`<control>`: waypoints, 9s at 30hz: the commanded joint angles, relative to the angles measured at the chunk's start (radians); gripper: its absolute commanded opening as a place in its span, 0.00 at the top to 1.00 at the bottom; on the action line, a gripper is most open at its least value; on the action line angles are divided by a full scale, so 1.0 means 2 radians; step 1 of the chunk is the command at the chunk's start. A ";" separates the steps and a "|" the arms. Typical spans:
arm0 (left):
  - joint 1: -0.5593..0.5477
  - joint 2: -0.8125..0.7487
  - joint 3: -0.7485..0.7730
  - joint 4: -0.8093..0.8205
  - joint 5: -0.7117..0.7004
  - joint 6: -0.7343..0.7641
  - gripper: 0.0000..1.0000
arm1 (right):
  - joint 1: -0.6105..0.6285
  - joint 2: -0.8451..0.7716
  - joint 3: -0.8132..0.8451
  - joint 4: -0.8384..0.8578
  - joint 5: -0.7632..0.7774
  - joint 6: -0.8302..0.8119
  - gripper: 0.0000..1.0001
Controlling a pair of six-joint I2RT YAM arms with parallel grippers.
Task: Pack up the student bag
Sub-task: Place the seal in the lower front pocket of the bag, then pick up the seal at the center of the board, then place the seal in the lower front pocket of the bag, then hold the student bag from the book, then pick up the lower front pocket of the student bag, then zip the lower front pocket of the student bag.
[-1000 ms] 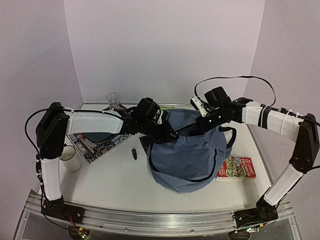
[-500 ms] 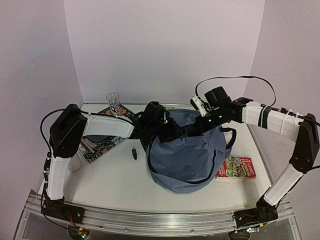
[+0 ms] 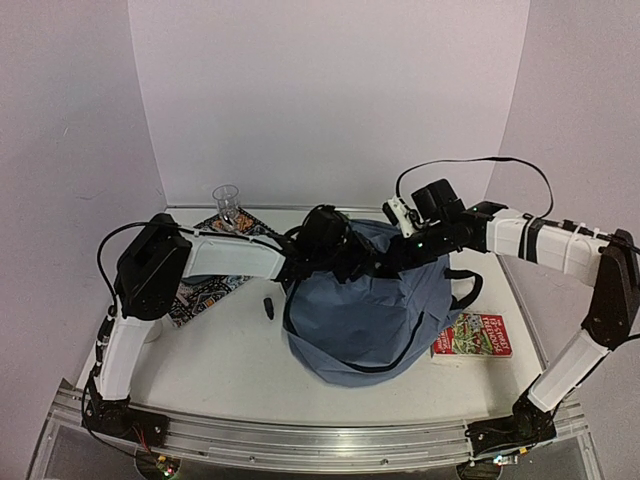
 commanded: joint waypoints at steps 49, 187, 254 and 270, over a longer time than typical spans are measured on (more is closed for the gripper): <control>0.090 -0.146 -0.183 -0.324 -0.133 0.217 0.41 | 0.006 -0.007 -0.013 -0.004 0.010 -0.001 1.00; 0.041 -0.280 -0.207 -0.180 -0.153 0.224 0.24 | 0.028 -0.007 -0.065 0.092 -0.075 0.067 1.00; 0.117 -0.198 -0.056 -0.236 0.181 0.369 1.00 | 0.032 0.145 0.193 0.019 -0.127 0.064 0.53; 0.133 -0.216 -0.081 -0.236 0.135 0.337 1.00 | 0.031 0.083 0.119 0.018 -0.083 0.050 1.00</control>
